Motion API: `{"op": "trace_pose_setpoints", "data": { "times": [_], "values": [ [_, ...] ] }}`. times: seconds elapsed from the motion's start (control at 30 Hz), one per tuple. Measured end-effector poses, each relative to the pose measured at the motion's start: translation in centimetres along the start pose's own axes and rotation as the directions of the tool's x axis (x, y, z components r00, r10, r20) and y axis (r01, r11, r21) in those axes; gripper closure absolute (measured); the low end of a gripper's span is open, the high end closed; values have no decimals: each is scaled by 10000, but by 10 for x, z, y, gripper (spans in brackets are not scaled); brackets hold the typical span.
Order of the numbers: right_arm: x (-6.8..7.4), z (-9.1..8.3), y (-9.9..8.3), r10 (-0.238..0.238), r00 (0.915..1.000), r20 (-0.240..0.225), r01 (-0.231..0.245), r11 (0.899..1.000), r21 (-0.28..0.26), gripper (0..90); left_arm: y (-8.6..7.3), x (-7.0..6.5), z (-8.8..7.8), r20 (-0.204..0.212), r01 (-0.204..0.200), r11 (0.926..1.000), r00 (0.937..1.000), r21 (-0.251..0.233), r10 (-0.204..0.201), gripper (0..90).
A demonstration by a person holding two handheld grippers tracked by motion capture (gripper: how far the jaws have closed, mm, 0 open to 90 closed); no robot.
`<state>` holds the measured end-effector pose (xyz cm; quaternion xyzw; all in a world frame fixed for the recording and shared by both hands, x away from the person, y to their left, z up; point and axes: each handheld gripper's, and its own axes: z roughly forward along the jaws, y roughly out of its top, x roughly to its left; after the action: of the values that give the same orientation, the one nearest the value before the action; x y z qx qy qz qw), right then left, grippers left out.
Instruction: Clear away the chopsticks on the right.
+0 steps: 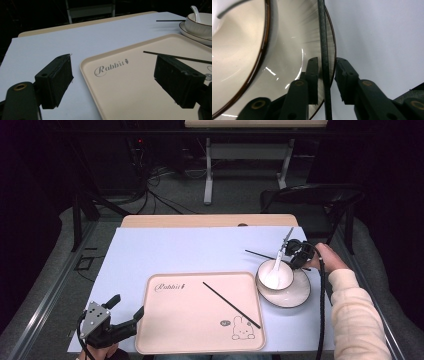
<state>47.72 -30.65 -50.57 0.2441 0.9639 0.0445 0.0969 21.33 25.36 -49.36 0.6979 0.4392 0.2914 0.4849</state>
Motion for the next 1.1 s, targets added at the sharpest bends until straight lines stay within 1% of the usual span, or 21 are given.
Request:
{"op": "trace_pose_setpoints", "data": {
  "times": [0.03,0.37,0.4,0.47,0.5,0.53,0.57,0.6,0.63,0.67,0.77,0.8,0.9,0.93,1.0,1.03,1.1],
  "values": [
    [0,0,0,16,10000,-3,-16,9999,-132,755,0,0,0,0,0,10000,10000,0,0,153],
    [2,-6,-3,61,9995,320,-54,9997,-228,798,0,0,0,-8,-5,10000,10000,7,5,153],
    [3,-6,-3,82,9993,361,-70,9994,-329,802,0,0,0,-5,-5,10000,10000,-5,5,153],
    [3,-8,-4,8,9988,487,9,9993,-366,829,0,0,0,-15,7,10000,10000,3,-7,153],
    [3,-10,-5,-43,9988,478,65,9989,-462,838,0,0,0,-10,-1,10000,10000,3,1,153],
    [4,-11,-5,135,9989,458,-113,9988,-482,843,0,0,0,-11,-3,10000,10000,7,3,153],
    [4,-12,-6,-15,9982,607,39,9992,-409,847,0,0,0,-7,0,10000,10000,1,0,153],
    [4,-12,-6,-1,9987,502,22,9991,-429,848,0,0,0,-8,2,10000,10000,3,-2,153],
    [4,-12,-6,-126,9988,479,148,9989,-450,849,0,0,0,5,5,10000,10000,32,-5,153],
    [5,-12,-7,-110,9983,571,131,9993,-355,851,0,0,0,-8,-1,10000,10000,-2,1,153],
    [6,-13,-7,-140,9983,571,165,9989,-438,852,0,0,0,-6,-2,10000,10000,-3,2,153],
    [7,-17,-7,36,9980,632,-3,9986,-524,853,0,0,0,-19,4,10000,10000,5,-4,153],
    [7,-26,-8,202,9961,861,-144,9976,-672,853,0,0,0,-6,1,10000,10000,11,-1,153],
    [7,-30,-8,259,9943,1030,-192,9977,-652,853,0,0,0,5,1,10000,10000,29,-1,153],
    [7,-39,-10,655,9916,1114,-562,9949,-841,853,0,0,0,-12,0,10000,10000,-2,0,153],
    [7,-42,-12,780,9894,1222,-657,9926,-1019,853,0,0,0,-7,3,10000,10000,-16,-3,153],
    [7,-49,-14,1005,9862,1314,-864,9903,-1088,853,0,0,0,-10,3,10000,10000,-8,-3,153]
  ]
}}
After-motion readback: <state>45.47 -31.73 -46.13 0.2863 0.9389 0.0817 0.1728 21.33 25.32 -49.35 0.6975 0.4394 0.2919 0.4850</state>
